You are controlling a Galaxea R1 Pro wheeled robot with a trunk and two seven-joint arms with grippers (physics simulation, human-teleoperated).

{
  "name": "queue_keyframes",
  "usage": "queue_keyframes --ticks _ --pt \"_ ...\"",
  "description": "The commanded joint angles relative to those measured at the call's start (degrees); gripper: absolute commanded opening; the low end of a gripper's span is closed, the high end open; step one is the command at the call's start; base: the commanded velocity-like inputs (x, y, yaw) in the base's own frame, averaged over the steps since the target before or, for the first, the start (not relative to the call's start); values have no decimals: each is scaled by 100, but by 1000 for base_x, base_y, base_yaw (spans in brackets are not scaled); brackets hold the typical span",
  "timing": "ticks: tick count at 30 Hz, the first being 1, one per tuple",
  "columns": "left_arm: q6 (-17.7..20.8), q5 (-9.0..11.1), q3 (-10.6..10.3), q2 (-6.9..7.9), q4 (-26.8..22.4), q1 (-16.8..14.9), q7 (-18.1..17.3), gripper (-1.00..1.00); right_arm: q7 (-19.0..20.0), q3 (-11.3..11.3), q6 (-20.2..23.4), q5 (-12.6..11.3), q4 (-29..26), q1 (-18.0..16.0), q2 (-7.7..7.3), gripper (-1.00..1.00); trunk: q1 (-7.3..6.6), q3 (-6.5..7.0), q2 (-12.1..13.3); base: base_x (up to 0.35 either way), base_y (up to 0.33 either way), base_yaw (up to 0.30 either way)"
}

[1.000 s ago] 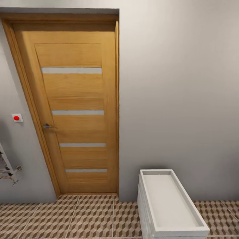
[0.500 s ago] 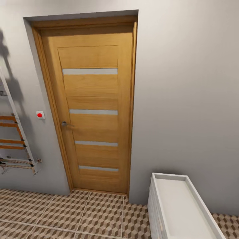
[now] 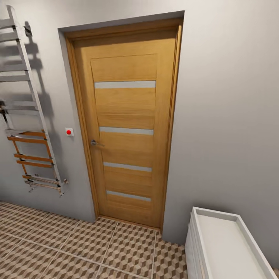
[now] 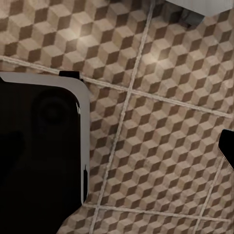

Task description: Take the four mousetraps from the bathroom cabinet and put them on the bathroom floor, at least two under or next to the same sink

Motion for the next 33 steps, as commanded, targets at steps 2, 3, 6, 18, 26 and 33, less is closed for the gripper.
queue_keyframes --ticks 2,3,6,18,26,33 --pt "-17 46 -36 -4 5 -6 12 100 -20 -45 -30 65 17 -7 -2 100 2 -7 -10 0 0 267" --pt "-17 46 -36 -3 5 -6 12 100 -20 -43 -30 67 17 -7 -2 100 2 -5 -10 0 0 267" --pt "-17 46 -36 -2 5 -6 12 100 -20 -41 -30 70 17 -7 -2 100 2 1 -10 0 0 267" --pt "-17 46 -36 -7 5 -6 12 100 -17 -35 -30 80 15 -7 -2 100 2 27 -10 0 0 267" --pt "-17 46 -36 -8 5 -6 12 100 -19 -38 -30 77 15 -7 -2 100 2 44 -10 0 0 267" --pt "-17 46 -36 -8 5 -6 12 100 -18 -39 -30 74 15 -7 -2 100 2 58 -10 0 0 267"
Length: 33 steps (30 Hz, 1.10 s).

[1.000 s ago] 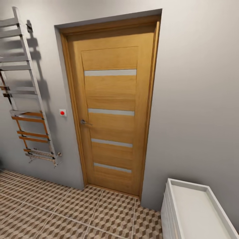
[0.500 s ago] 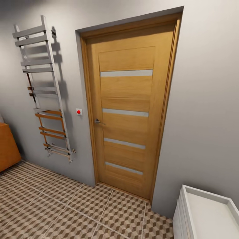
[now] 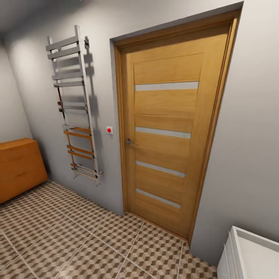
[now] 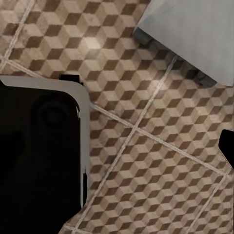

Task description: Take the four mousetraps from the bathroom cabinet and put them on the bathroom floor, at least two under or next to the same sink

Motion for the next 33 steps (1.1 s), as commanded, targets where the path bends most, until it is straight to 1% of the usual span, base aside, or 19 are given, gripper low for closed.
queue_keyframes --ticks 1,33 --pt "-17 46 -36 -1 5 -6 12 100 -19 -48 -30 61 15 -7 -2 100 2 -9 -10 0 0 267" --pt "-36 46 -36 -1 5 -6 12 100 -22 -48 -39 60 17 -7 -2 100 2 -3 -10 0 0 267"
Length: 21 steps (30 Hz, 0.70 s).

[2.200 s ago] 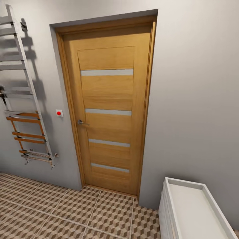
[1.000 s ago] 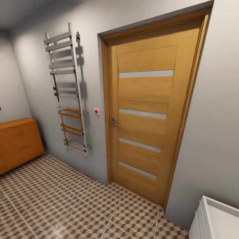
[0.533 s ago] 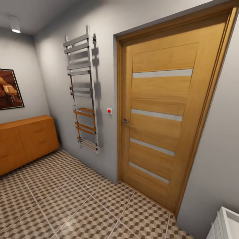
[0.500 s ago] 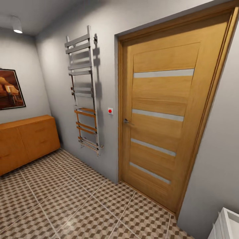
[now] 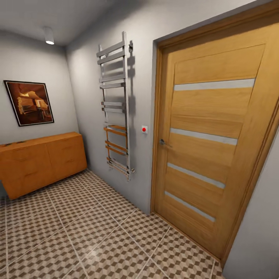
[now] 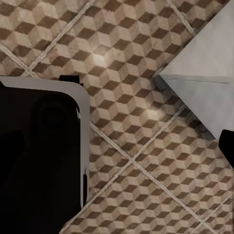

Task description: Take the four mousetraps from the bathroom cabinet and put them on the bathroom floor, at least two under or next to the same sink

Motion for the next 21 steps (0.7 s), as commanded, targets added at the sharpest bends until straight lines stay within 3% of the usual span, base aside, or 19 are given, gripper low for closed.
queue_keyframes --ticks 1,21 --pt "-20 45 -36 -1 5 -6 11 100 -21 -48 -30 61 15 -7 -2 100 2 -11 -9 0 0 267" --pt "-27 45 -36 -1 5 -6 11 100 -21 -48 -31 61 14 -7 -2 100 2 -11 -9 5 0 267"
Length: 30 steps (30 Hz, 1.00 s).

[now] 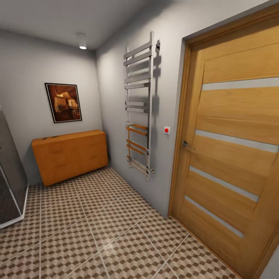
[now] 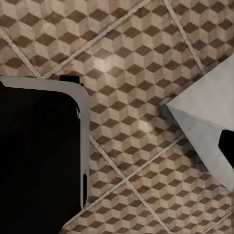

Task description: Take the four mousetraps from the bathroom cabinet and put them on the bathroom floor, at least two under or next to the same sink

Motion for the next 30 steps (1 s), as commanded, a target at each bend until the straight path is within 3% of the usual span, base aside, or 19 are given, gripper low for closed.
queue_keyframes --ticks 1,30 --pt "-16 46 -36 -1 5 -5 11 100 -22 -48 -30 61 15 -7 -1 100 3 -11 -11 61 0 267" --pt "-27 40 -36 -1 5 -5 11 100 -22 -48 -30 61 15 -7 -1 100 3 -11 -11 54 0 267"
